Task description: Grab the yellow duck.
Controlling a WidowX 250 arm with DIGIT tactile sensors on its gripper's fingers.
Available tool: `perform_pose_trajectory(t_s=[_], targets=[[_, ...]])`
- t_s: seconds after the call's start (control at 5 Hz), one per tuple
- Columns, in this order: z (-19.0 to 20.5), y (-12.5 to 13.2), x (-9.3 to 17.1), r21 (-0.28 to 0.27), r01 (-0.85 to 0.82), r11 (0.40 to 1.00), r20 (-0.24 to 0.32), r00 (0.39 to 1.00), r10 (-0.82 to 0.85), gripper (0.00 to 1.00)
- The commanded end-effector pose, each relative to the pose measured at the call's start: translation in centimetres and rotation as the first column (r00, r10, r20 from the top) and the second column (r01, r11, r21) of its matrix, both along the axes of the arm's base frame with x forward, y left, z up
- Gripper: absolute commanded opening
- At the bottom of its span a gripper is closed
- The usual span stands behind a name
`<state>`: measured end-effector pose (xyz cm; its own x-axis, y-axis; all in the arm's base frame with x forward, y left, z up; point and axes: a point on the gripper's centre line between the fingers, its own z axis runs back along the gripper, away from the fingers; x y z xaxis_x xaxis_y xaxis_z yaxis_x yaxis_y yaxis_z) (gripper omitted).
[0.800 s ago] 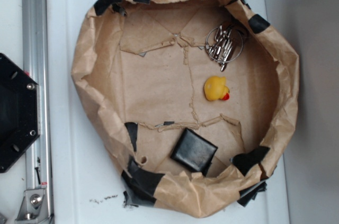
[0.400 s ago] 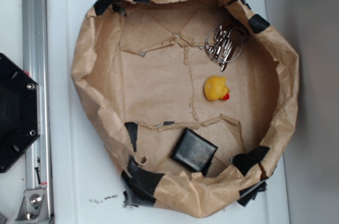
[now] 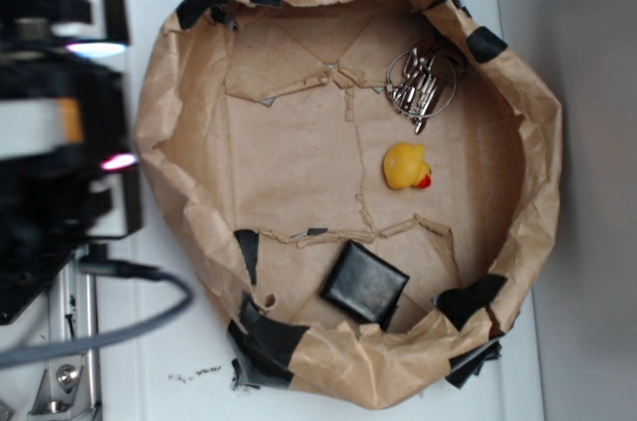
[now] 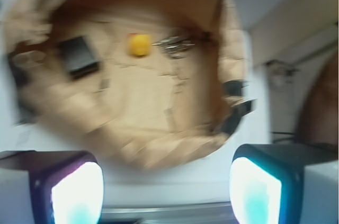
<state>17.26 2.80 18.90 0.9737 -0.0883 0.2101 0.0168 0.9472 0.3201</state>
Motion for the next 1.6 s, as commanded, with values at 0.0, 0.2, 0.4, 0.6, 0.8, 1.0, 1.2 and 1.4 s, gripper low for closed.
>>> perform_pose_trajectory(t_s=[0.0,0.2,0.4,0.6,0.8,1.0,1.2,1.4], targets=[[-3.6,0.9,6.8,-0.115,0.085,0.99,0.06,0.995,-0.079,1.0],[-6.4,-0.2,9.3,-0.236,0.153,0.96,0.069,0.988,-0.14,1.0],[-9.5,-1.8,11.6,-0.267,0.244,0.932,0.063,0.97,-0.236,1.0],[-11.3,-2.2,13.0,-0.246,0.296,0.923,0.039,0.954,-0.296,1.0],[-12.8,-1.6,14.3,-0.205,0.354,0.913,-0.022,0.93,-0.366,1.0],[-15.1,-1.5,15.0,-0.325,0.381,0.865,-0.015,0.913,-0.408,1.0],[-18.6,-2.8,13.2,-0.348,0.408,0.844,-0.169,0.858,-0.485,0.0],[-18.2,-3.3,13.1,-0.301,0.44,0.846,-0.173,0.847,-0.503,0.0]])
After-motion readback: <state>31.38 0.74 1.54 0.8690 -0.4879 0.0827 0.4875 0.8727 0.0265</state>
